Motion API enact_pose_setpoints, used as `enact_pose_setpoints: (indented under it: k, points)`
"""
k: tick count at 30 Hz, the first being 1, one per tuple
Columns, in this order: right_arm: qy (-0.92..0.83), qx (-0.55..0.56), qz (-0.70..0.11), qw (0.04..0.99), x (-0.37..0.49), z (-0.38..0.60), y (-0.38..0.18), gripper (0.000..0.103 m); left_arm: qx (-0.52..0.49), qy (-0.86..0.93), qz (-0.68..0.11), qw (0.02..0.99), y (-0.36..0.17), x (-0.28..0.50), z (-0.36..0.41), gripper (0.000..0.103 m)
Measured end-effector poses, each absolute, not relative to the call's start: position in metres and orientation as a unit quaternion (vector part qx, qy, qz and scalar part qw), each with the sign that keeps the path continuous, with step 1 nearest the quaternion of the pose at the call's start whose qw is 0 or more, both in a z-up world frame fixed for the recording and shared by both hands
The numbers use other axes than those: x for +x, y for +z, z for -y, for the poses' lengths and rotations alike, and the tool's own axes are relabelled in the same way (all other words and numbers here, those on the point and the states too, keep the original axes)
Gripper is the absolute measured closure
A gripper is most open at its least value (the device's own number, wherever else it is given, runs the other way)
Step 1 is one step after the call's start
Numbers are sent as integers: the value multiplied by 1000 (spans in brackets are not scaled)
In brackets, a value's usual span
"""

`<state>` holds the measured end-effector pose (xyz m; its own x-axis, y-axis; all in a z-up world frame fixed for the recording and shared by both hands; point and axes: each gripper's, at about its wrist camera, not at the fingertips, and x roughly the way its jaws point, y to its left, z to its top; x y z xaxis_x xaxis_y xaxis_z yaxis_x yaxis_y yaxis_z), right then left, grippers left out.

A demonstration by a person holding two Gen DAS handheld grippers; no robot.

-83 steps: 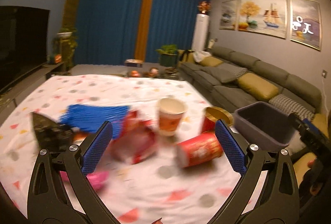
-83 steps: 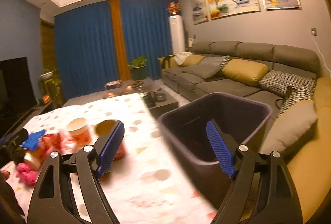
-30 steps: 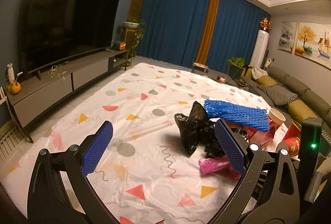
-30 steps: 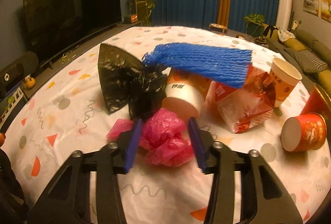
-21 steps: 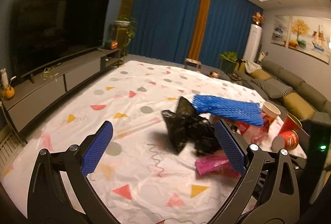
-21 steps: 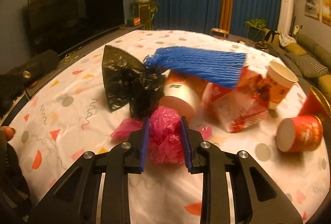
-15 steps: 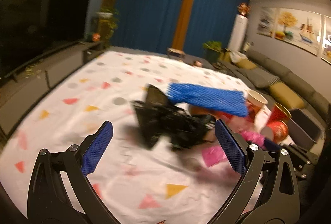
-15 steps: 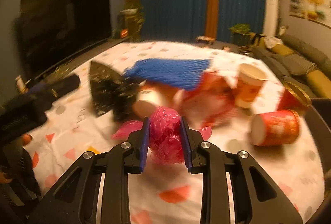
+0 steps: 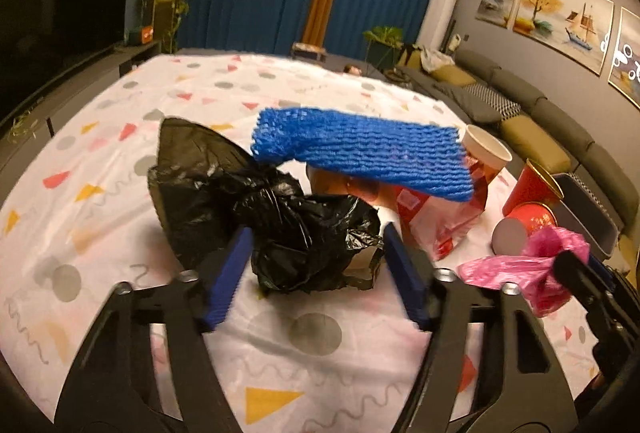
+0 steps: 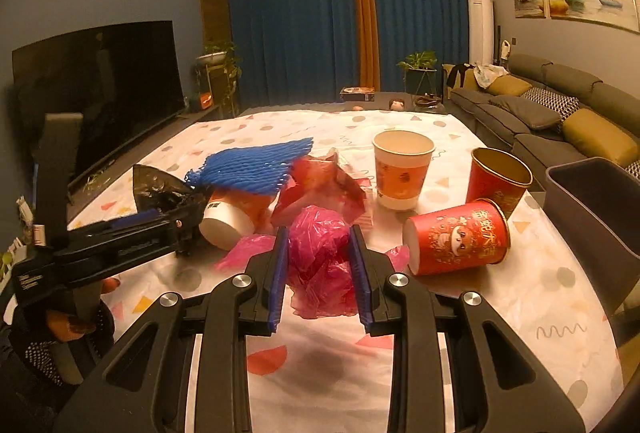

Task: Collect trash
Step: 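Grasp the pink plastic bag with the right tool while the left tool grasps the black bag, then carry the black bag and pink bag over the grey bin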

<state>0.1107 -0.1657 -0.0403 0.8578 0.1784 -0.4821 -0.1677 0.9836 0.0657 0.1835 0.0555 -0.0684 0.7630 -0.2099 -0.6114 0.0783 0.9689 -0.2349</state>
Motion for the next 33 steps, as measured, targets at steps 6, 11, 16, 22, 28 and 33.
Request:
enact_pose_setpoints:
  k: [6,11,16,22,28,33]
  points:
    - [86,20,-244,966,106,171,-38,73,-112,-97,-352,924,-73,186,-55,83]
    - [87,21,-242,966,102,173,-36,73,-111,-102,-346,926,-72,177,-54,97]
    - [84,22,-235,968,98,174,-33,73,-115,-111,-324,932,-59,154,-57,98]
    - [79,24,-226,971,90,181,-28,73,-124,-138,-293,938,-35,110,-58,98]
    - [73,27,-213,974,80,188,-20,73,-121,-156,-261,945,-13,76,-56,98]
    - [68,29,-203,976,71,194,-15,73,-118,-166,-233,951,7,54,-54,98]
